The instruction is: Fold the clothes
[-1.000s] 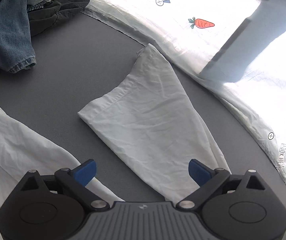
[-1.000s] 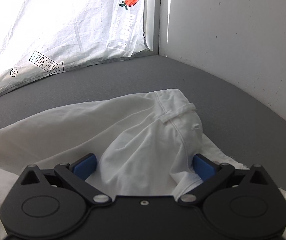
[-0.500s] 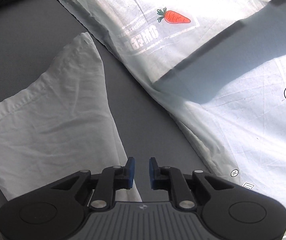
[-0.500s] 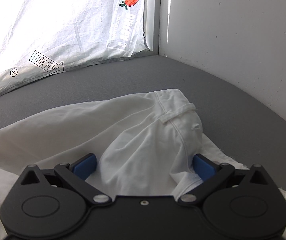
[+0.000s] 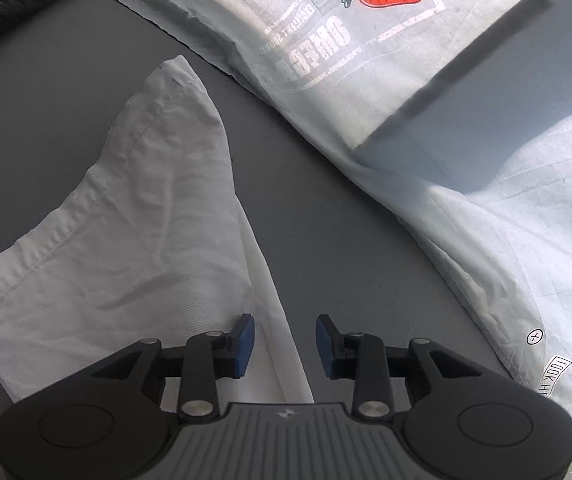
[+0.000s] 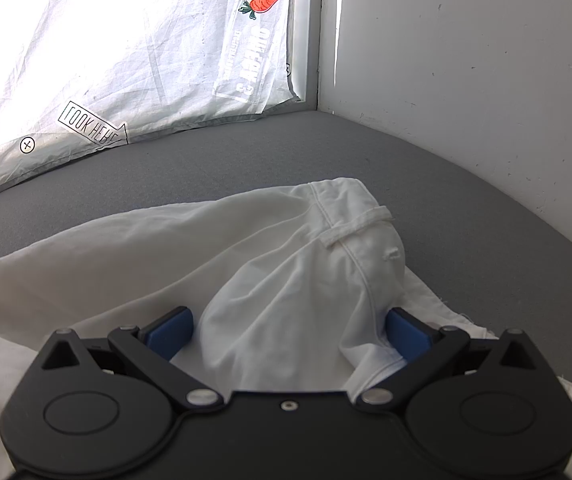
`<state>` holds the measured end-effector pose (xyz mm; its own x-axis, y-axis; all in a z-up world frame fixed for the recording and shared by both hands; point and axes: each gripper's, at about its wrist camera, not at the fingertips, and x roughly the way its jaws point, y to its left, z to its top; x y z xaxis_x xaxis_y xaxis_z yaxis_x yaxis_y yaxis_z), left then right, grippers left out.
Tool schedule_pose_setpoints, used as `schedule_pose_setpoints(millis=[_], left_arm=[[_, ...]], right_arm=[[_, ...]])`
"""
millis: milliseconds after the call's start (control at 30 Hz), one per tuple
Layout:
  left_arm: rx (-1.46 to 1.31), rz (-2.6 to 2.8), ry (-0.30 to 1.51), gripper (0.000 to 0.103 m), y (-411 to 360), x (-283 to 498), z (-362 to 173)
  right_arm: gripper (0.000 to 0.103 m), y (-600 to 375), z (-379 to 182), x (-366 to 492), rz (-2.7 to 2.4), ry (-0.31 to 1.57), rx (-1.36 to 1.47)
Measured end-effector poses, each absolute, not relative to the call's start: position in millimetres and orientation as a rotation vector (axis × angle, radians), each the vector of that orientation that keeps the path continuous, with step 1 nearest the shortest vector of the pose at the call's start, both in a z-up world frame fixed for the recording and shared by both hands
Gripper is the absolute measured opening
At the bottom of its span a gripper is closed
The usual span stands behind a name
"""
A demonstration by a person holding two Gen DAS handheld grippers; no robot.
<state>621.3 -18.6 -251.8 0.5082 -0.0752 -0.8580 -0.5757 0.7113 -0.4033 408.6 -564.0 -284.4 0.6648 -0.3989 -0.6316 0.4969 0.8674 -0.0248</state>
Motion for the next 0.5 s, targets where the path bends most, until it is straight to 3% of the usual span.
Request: schedule_pose_setpoints(millis=[100,233,400,467,500], left_arm=[[-0.71,0.336,1.053,0.048,-22.5,636.3,-250.8],[-0.606,0.356,1.105,0.053,-32.0,658.5,-247.1],[-0.531,0.403,1.213,0.053,-34.7,677.9,-258.6],[-0.463,0.444,1.232,0.041,-37.8,679.8,-260.9],[-0.412,0.469,1.24,0.009,-40.6,680.1,-262.3]], right_arm=[[0.103,-564.2,-284.3,408.7,-0.508,0.675,0.154],[0.103,-564.3,-284.1,408.8,-0.508,0.675,0.154],[0.103,-564.4,-284.0,408.9,-0.507,0.675,0.154],[0.103,-564.5,-284.0,409.0,-0.507,0.675,0.154],[0.103,-564.5,-283.8,409.1,-0.507,0.675,0.154]])
